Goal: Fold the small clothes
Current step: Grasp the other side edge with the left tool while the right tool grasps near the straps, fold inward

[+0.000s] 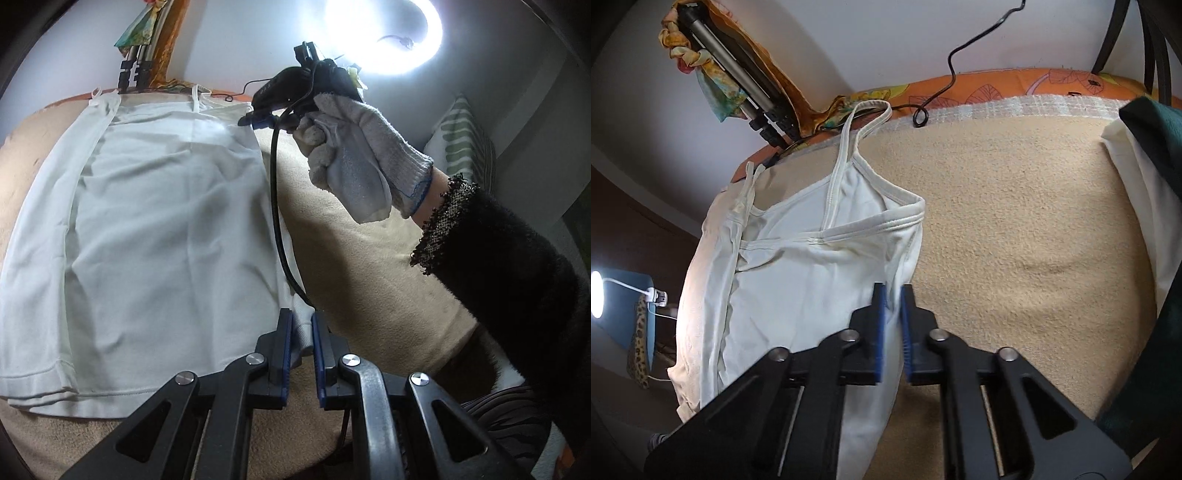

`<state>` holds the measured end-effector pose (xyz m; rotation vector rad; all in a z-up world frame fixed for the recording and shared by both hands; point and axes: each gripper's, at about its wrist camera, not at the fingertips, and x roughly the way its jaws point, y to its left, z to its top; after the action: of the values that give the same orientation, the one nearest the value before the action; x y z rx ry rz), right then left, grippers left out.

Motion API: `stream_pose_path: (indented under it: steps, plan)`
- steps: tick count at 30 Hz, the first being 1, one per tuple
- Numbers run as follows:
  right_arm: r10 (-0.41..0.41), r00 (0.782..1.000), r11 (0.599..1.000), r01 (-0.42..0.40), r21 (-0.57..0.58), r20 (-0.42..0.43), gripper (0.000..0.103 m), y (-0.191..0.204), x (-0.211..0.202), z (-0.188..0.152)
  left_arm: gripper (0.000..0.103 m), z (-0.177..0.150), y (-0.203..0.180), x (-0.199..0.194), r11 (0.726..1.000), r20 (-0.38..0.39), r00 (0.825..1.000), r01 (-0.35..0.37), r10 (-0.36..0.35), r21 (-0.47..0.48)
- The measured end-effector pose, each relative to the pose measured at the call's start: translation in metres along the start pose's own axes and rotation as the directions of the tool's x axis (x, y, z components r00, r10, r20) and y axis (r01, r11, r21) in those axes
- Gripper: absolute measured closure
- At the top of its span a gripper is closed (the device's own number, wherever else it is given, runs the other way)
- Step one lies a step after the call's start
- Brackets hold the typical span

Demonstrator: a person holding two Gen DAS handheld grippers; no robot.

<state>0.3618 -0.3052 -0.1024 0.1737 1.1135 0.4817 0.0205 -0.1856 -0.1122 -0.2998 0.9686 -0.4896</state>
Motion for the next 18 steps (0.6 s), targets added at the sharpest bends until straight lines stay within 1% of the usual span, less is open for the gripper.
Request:
stream_pose_path:
  steps: [5,8,14,18]
  plan:
    - [-0.043,0.999,0.998,0.043,-0.039,0.0,0.097,0.024,-0.011,0.009,0.095,0.0,0.011,-0.008,0.998,0.013,0.999,0.053,-0.052,-0.045]
    - [-0.065,0.998,0.995,0.064,-0.079,0.0,0.097,0.046,-0.014,0.013,0.095,-0.002,0.02,-0.019,0.996,0.028,0.997,0.069,-0.067,-0.064]
    - [-0.119,0.993,0.985,0.117,-0.128,-0.009,0.098,0.087,-0.005,0.022,0.095,-0.008,0.051,-0.044,0.989,0.061,0.996,0.066,-0.058,-0.131]
    - [-0.151,0.988,0.976,0.145,-0.165,-0.028,0.098,0.115,0.015,0.025,0.095,-0.015,0.073,-0.053,0.983,0.071,0.997,0.054,-0.042,-0.174]
